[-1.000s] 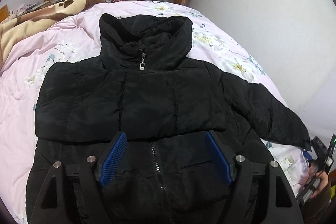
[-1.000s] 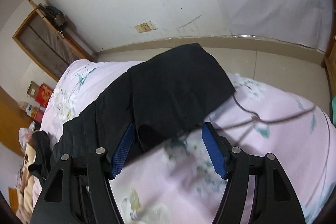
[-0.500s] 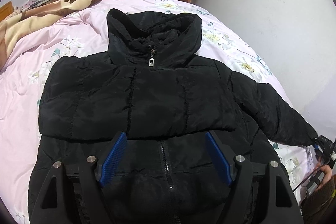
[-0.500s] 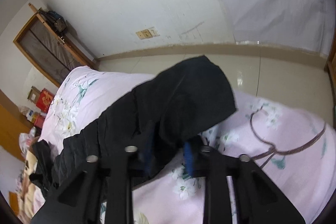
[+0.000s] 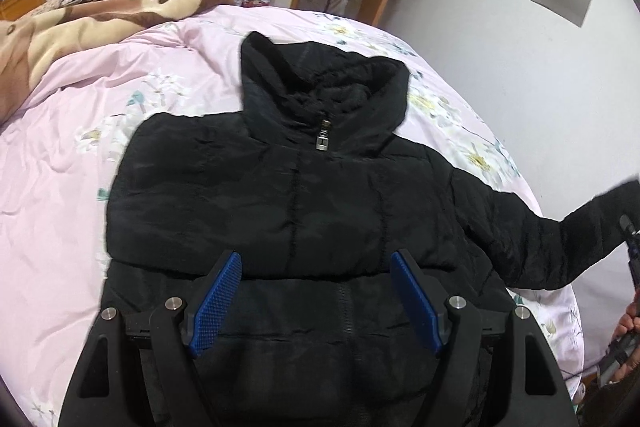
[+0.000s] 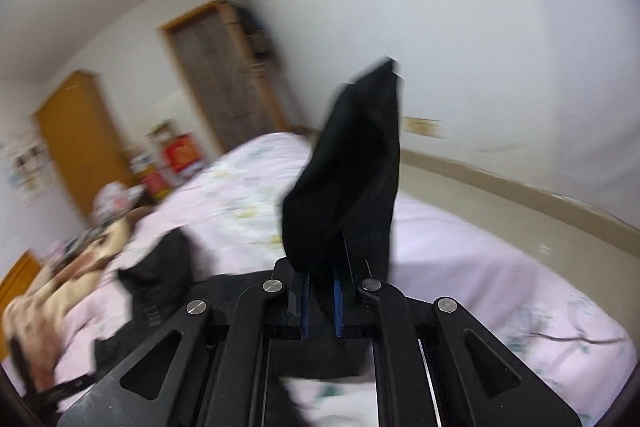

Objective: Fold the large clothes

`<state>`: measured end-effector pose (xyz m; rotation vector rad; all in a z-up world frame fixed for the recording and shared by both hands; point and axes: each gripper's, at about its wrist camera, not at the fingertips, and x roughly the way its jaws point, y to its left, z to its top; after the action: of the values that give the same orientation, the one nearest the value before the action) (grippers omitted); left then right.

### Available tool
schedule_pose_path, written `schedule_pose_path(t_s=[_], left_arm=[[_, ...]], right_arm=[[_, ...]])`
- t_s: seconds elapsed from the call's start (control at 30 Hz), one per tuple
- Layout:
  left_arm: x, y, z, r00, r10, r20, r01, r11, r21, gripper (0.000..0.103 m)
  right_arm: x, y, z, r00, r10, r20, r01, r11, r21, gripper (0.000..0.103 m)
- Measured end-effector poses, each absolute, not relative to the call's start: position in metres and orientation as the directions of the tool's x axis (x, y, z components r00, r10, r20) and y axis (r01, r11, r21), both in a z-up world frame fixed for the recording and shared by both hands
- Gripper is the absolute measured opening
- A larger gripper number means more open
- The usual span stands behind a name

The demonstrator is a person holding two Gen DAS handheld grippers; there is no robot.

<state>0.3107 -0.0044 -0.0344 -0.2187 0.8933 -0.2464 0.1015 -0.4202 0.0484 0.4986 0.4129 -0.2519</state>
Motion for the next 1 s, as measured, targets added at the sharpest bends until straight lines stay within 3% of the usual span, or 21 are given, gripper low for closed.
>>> schedule_pose_path(t_s=[0.4, 0.67, 1.0], left_arm=[[0.319, 0.050, -0.032, 0.630, -0.312, -0.712, 0.059, 0.933, -0.356, 0.077], [0.327, 0.080, -0.041, 0.632, -0.316, -0.708, 0.029, 0.922, -0.386, 0.077], [0.345, 0.112, -0.055, 0.613, -0.405, -0.679, 0.021, 0.867, -0.498, 0.077]], right_arm=[[0.176, -0.290, 0.053, 0.868, 0.157, -0.471, -0.003, 0.950, 0.312, 0.008], [0.217, -0.208, 0.024, 0.775, 0.313, -0.550, -0.173, 0.941, 0.291, 0.008], [0.253, -0.117, -0.019, 0.656, 0.429, -0.621, -0.308, 0.903, 0.298, 0.008]])
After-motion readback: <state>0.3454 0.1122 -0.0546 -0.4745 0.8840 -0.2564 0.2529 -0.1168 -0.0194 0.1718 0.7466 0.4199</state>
